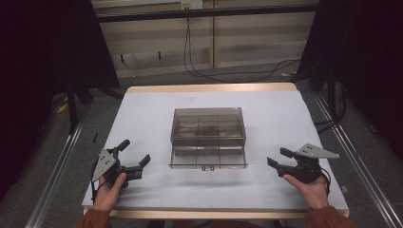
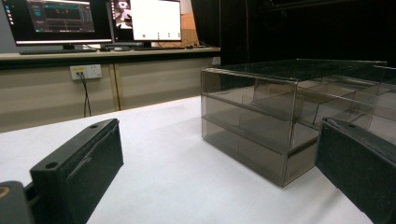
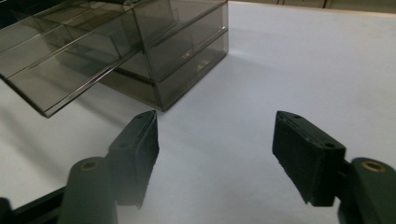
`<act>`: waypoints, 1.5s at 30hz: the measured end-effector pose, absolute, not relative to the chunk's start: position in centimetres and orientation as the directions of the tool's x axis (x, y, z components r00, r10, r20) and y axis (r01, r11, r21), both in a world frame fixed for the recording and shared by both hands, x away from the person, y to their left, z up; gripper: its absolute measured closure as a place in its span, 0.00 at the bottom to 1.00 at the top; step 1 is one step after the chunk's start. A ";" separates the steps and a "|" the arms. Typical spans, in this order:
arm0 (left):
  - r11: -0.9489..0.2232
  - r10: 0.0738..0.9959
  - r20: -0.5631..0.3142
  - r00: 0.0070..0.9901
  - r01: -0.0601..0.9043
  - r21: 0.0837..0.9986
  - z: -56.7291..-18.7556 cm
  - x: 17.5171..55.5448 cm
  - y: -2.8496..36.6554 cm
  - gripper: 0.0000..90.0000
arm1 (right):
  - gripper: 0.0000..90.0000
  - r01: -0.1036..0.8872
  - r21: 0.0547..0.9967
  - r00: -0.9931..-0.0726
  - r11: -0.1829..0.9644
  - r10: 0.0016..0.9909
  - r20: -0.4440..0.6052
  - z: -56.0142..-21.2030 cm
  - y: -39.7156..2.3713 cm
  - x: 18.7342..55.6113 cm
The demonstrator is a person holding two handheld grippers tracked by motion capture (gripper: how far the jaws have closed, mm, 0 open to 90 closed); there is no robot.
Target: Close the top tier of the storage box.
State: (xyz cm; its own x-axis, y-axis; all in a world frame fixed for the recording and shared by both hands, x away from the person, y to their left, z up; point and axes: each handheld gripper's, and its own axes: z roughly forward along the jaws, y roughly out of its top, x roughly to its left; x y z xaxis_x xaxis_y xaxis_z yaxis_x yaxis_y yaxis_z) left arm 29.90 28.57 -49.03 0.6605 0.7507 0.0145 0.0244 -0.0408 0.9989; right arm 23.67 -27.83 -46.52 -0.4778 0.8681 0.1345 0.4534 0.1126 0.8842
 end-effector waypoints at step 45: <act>-0.048 0.750 0.021 0.661 0.023 0.999 -49.0 29.9 28.6 0.01 | 1.00 0.502 0.806 -0.753 0.315 0.617 0.228 -46.1 -22.9 22.2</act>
